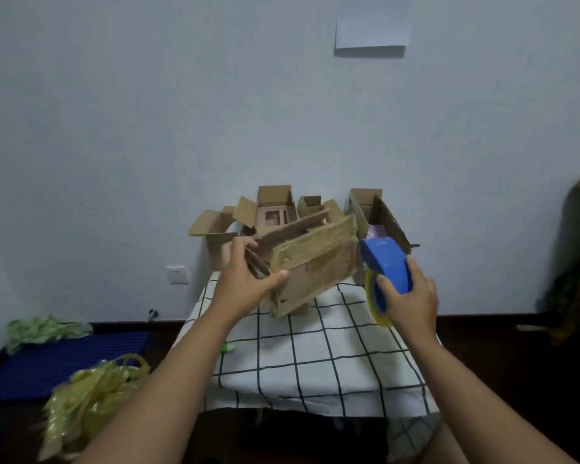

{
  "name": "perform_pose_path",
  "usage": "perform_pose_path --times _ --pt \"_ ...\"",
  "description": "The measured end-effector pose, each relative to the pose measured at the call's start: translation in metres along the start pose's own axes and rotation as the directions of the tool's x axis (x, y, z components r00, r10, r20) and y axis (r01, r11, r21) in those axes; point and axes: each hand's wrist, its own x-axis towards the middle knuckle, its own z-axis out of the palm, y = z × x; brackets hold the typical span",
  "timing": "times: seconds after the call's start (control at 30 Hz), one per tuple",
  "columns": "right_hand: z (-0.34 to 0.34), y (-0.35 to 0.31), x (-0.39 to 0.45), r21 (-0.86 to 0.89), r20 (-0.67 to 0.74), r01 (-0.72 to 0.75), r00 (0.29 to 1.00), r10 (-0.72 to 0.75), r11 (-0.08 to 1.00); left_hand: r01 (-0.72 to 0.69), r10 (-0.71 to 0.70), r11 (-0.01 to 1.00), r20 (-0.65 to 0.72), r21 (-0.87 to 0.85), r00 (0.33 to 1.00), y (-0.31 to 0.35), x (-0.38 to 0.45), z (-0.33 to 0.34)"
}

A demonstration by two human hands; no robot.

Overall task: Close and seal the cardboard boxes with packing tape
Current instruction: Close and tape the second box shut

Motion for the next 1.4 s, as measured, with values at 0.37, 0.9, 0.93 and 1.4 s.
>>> perform_pose_path --times 0.37,0.9,0.93,1.4 --pt "-0.051 0.031 0.002 0.068 -0.145 -0.074 0.986 0.084 0.995 -0.065 -0.003 0.993 0.559 0.102 0.829 -0.038 -0.037 0.054" --pt "-0.028 0.029 0.008 0.196 -0.053 0.0 0.999 0.01 0.981 -0.007 -0.09 0.974 0.415 0.226 0.905 -0.054 -0.046 0.08" --pt "-0.028 0.028 0.008 0.195 -0.054 0.005 0.999 0.006 0.981 -0.002 -0.073 0.981 0.379 0.193 0.923 -0.054 -0.047 0.08" --pt "-0.038 0.008 0.024 0.319 0.044 0.057 0.996 -0.075 0.946 -0.199 0.072 0.94 0.412 0.276 0.908 -0.071 -0.042 0.094"
